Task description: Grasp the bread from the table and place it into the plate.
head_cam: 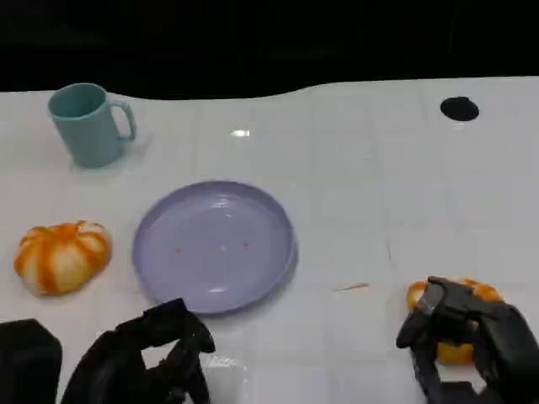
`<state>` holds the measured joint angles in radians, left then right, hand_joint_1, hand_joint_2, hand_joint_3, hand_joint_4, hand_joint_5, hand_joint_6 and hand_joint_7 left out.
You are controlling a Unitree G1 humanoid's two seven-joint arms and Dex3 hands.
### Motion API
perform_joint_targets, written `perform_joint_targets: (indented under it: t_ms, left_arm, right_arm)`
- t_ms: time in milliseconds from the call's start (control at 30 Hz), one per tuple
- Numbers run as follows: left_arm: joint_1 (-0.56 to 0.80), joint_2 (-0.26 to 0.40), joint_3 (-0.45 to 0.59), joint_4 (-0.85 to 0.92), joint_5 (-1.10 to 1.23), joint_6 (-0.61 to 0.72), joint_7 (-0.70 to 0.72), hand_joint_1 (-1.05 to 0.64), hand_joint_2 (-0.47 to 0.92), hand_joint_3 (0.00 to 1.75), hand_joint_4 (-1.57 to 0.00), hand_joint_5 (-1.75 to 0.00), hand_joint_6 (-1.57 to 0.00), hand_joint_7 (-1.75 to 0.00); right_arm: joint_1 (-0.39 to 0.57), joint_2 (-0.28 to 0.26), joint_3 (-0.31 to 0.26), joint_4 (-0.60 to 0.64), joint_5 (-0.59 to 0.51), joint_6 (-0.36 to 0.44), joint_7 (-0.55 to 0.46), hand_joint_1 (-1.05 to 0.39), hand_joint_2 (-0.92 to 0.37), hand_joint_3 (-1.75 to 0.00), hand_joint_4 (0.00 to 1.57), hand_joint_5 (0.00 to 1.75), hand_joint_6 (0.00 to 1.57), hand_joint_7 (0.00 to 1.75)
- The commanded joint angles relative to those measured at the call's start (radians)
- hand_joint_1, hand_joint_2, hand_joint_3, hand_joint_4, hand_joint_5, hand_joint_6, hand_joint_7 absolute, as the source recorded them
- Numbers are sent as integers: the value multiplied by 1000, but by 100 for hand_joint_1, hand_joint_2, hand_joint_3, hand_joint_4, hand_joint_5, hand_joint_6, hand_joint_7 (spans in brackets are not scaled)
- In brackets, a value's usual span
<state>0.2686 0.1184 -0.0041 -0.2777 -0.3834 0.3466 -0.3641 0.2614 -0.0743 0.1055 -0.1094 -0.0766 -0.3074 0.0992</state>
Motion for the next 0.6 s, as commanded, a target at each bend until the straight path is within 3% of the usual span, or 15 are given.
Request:
perform_joint_targets:
  t_ms: [33,600]
  left_arm:
    - [0,6,12,12,-7,-17,-10,-56,77,65,-83,-175,-78,-150]
    - [6,8,13,1,-21,-17,-14,-57,77,62,-82,-175,-78,-148]
  right_arm:
    - [-1,1,-5,0,9,-2,-2,-17,-31,-142,88,167,81,145]
    - [4,-4,-4,-6,9,-12,5,-18,-30,-142,89,168,81,146]
